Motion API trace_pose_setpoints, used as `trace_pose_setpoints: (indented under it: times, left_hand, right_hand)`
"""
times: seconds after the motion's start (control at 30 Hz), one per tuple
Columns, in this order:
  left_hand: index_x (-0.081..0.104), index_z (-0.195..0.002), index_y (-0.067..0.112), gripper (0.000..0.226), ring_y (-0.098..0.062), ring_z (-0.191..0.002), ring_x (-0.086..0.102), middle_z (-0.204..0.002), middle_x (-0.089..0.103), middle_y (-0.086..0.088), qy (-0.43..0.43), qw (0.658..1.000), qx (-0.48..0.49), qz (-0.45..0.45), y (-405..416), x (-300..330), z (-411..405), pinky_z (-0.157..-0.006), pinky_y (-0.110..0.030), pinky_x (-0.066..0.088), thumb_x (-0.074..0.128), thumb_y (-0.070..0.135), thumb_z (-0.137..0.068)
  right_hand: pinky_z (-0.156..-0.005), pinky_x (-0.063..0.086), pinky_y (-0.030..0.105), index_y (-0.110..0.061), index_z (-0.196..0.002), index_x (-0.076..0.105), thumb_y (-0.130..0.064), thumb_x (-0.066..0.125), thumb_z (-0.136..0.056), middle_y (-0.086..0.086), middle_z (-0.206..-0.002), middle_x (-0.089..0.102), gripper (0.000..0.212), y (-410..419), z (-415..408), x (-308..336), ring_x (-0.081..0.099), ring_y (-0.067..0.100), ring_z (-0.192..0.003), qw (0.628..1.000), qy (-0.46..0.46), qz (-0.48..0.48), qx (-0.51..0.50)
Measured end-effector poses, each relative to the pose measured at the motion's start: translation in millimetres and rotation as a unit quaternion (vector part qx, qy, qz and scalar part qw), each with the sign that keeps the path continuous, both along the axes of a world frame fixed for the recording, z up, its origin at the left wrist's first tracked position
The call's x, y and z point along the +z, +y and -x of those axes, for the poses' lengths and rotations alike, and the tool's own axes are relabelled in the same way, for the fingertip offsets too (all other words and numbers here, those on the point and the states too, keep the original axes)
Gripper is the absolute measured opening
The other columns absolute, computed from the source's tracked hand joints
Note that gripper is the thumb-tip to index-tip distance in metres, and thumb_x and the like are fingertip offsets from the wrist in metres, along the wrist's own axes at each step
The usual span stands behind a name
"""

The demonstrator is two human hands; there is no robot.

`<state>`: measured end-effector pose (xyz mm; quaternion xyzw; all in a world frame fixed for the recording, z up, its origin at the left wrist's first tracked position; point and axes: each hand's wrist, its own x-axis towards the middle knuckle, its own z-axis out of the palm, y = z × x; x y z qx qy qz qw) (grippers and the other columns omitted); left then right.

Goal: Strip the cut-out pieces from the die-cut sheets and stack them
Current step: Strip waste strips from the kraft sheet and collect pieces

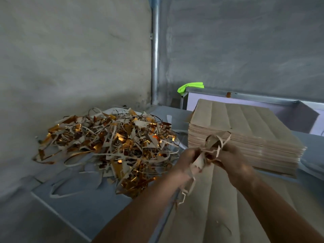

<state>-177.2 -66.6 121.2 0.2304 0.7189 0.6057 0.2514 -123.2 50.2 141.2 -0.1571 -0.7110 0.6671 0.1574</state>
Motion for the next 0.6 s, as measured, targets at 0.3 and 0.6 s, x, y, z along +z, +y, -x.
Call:
trace_pose_setpoints:
  times: [0.3, 0.6]
  left_hand:
    - [0.057, -0.101, 0.008, 0.012, -0.018, -0.081, 0.055, -0.085, 0.054, 0.001, 0.298, 0.872, 0.379, 0.085, -32.0, 72.3, 134.2, -0.06, -0.021, 0.044, 0.05, 0.015, -0.096]
    - [-0.008, -0.15, 0.005, 0.129, -0.044, -0.142, -0.009, -0.154, -0.012, -0.026, 0.257, 0.737, 0.212, 0.588, -82.2, 42.3, 200.0, -0.113, -0.06, 0.008, 0.078, 0.054, -0.066]
  right_hand:
    - [-0.086, 0.049, 0.036, -0.008, -0.107, 0.067, -0.004, 0.068, -0.081, 0.009, -0.105, 0.069, 0.026, 10.8, -17.5, -37.3, 0.062, 0.021, -0.102, 0.998, -0.008, 0.056, -0.032]
    - [-0.061, 0.048, 0.004, -0.005, -0.09, 0.071, 0.012, 0.068, -0.076, 0.008, -0.086, 0.073, 0.022, 46.2, -79.8, -80.6, 0.066, 0.005, -0.07, 0.994, -0.055, -0.081, -0.052]
